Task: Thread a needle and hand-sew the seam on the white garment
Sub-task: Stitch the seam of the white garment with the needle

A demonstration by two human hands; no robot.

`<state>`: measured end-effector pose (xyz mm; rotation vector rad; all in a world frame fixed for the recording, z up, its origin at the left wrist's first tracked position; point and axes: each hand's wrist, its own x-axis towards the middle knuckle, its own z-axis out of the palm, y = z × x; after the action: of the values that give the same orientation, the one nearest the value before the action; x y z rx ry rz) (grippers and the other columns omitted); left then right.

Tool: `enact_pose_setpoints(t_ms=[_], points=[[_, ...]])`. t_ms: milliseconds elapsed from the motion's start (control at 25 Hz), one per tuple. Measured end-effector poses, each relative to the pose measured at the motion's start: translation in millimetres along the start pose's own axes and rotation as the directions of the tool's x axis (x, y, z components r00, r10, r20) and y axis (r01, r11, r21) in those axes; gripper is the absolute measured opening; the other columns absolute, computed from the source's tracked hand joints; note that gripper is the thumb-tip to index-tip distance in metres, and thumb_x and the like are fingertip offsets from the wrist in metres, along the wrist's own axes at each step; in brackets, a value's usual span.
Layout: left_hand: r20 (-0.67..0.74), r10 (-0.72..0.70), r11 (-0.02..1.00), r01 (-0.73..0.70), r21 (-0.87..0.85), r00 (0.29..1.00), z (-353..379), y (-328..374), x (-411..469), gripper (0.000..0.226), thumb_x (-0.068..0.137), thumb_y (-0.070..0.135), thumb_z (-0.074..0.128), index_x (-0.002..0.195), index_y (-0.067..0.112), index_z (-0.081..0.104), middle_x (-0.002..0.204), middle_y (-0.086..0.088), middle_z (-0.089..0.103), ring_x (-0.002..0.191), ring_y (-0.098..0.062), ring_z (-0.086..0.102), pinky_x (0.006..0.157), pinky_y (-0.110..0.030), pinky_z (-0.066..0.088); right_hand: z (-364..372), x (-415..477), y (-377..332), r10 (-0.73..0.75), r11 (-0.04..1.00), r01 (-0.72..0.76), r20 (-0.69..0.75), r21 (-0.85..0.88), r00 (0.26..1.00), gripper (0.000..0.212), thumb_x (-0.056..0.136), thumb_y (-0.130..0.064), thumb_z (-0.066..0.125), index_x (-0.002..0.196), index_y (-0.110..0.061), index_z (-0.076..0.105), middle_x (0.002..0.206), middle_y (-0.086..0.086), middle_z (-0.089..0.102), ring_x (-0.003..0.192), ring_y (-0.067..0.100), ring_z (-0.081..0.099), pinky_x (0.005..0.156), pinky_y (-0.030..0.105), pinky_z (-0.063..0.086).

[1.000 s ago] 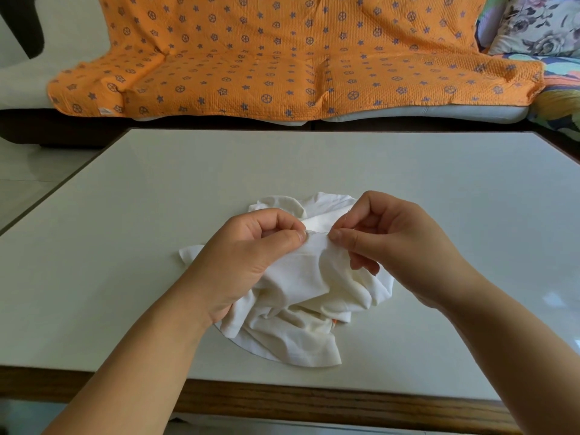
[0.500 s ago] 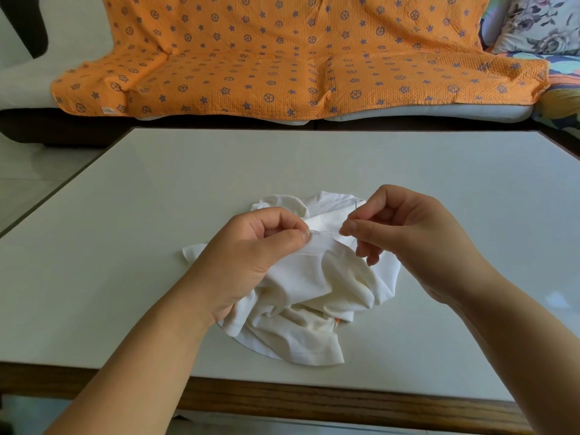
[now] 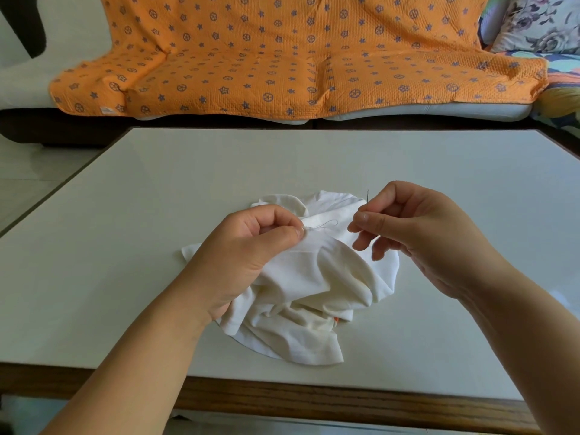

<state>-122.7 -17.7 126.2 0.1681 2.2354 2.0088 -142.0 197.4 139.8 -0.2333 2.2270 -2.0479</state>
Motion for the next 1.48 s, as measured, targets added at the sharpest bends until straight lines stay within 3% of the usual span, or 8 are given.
enact_pose_setpoints(t_ms=[240, 440, 680, 880, 1000, 1280, 1480], points=[[0.069, 0.011, 0.999, -0.007, -0.054, 0.998, 0, 0, 0, 0.008, 0.076, 0.023, 0.062, 0.069, 0.024, 0.067, 0.076, -0.002, 0.057, 0.077, -0.013, 0.051, 0.072, -0.023, 0.039, 1, -2, -3, 0.026, 0.999, -0.028, 0.043, 0.043, 0.999, 0.011, 0.089, -0.005, 0.061, 0.083, -0.001, 0.053, 0.088, 0.012, 0.076, 0.052, 0.021, 0.064, 0.042, 0.024, 0.045], [0.098, 0.029, 0.999, -0.028, -0.017, 0.995, 0, -1, 0, 0.007, 0.077, 0.026, 0.066, 0.077, 0.020, 0.069, 0.086, -0.011, 0.061, 0.085, -0.020, 0.054, 0.081, -0.031, 0.041, 14, -6, 0, 0.070, 0.997, -0.074, 0.173, 0.015, 0.982, 0.014, 0.079, -0.006, 0.071, 0.078, -0.001, 0.058, 0.058, 0.006, 0.064, 0.047, 0.017, 0.060, 0.042, 0.023, 0.041], [0.064, 0.030, 1.000, -0.031, 0.001, 0.998, 0, -1, -1, 0.007, 0.075, 0.026, 0.064, 0.074, 0.024, 0.070, 0.072, 0.007, 0.060, 0.075, -0.009, 0.053, 0.071, -0.018, 0.042, 16, -6, -2, 0.062, 0.991, -0.076, 0.126, 0.107, 0.990, 0.019, 0.064, -0.013, 0.075, 0.071, -0.005, 0.059, 0.053, 0.010, 0.057, 0.044, 0.016, 0.054, 0.041, 0.021, 0.037], [0.074, 0.033, 0.999, -0.034, 0.017, 0.997, 0, -1, 0, 0.007, 0.076, 0.026, 0.064, 0.075, 0.023, 0.070, 0.071, 0.008, 0.060, 0.074, -0.008, 0.054, 0.068, -0.014, 0.043, 15, -5, -1, 0.038, 0.987, -0.051, 0.083, 0.152, 0.996, 0.020, 0.063, -0.011, 0.074, 0.071, -0.003, 0.058, 0.056, 0.008, 0.062, 0.045, 0.015, 0.055, 0.041, 0.020, 0.035], [0.068, 0.035, 0.999, -0.037, 0.023, 0.997, 0, -2, 0, 0.008, 0.076, 0.027, 0.064, 0.075, 0.022, 0.070, 0.072, 0.006, 0.060, 0.075, -0.008, 0.053, 0.069, -0.013, 0.043, 14, -5, -2, 0.031, 0.987, -0.039, 0.058, 0.153, 0.998, 0.019, 0.064, -0.010, 0.074, 0.071, -0.003, 0.057, 0.069, 0.012, 0.071, 0.048, 0.015, 0.056, 0.042, 0.021, 0.037], [0.088, 0.032, 0.999, -0.032, -0.001, 0.996, -3, -3, 0, 0.021, 0.067, 0.039, 0.070, 0.079, 0.022, 0.071, 0.086, -0.009, 0.062, 0.084, -0.020, 0.055, 0.080, -0.030, 0.043, 7, -5, -4, 0.024, 0.995, -0.026, 0.021, 0.098, 0.999, 0.015, 0.067, -0.007, 0.074, 0.070, -0.005, 0.059, 0.076, 0.016, 0.073, 0.054, 0.018, 0.063, 0.049, 0.024, 0.049], [0.069, 0.026, 1.000, -0.026, -0.001, 0.997, -2, -2, -1, 0.007, 0.077, 0.025, 0.066, 0.078, 0.021, 0.071, 0.089, -0.014, 0.067, 0.086, -0.019, 0.059, 0.085, -0.033, 0.044, 3, -4, 0, -0.044, 0.985, 0.021, -0.134, -0.168, 0.990, 0.015, 0.081, 0.002, 0.071, 0.073, -0.005, 0.061, 0.069, 0.007, 0.074, 0.058, 0.017, 0.068, 0.061, 0.025, 0.055]])
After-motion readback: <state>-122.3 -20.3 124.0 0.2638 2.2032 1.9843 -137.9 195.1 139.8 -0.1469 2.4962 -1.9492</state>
